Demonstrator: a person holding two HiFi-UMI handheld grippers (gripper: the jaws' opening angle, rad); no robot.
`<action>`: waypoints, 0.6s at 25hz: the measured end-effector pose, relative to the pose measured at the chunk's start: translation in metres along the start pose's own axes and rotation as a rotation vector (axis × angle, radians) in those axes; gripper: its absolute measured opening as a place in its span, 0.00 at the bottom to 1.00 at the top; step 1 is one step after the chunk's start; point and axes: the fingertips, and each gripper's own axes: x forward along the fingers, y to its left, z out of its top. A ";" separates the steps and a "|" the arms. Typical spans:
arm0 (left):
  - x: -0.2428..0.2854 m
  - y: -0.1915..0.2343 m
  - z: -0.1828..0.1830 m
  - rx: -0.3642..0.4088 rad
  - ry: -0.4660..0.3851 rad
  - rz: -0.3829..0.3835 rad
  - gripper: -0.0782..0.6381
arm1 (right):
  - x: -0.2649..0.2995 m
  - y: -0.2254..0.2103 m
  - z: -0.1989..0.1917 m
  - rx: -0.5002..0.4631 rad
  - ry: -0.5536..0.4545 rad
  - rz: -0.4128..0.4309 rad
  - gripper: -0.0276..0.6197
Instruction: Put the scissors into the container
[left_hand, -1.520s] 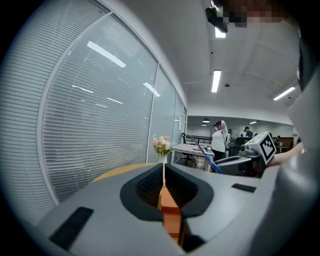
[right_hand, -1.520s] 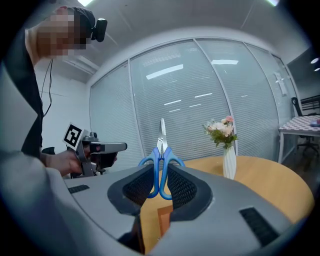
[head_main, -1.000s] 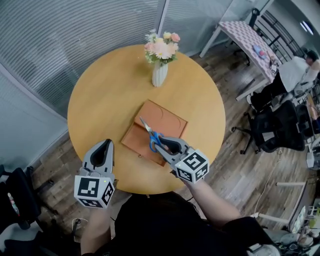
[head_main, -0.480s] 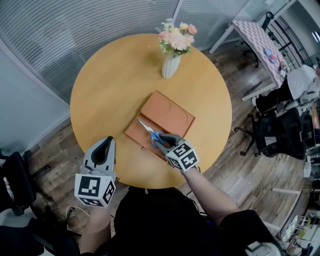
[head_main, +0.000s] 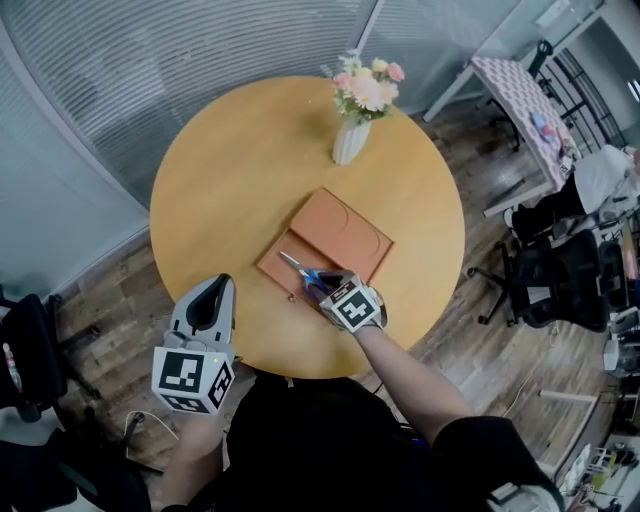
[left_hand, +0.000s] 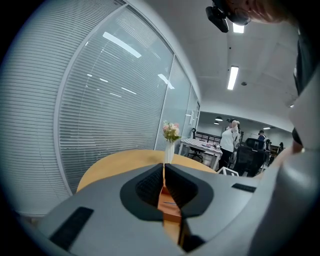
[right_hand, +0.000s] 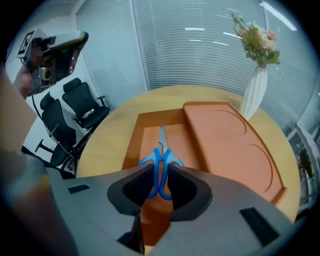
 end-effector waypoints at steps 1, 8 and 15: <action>-0.001 0.000 0.001 -0.001 -0.003 0.001 0.14 | 0.003 0.000 -0.002 -0.016 0.030 -0.001 0.19; -0.013 0.006 0.008 -0.008 -0.033 0.009 0.14 | 0.016 0.014 -0.006 -0.028 0.133 0.057 0.20; -0.022 0.013 0.011 -0.008 -0.049 0.003 0.14 | 0.011 0.010 -0.004 0.007 0.119 0.042 0.24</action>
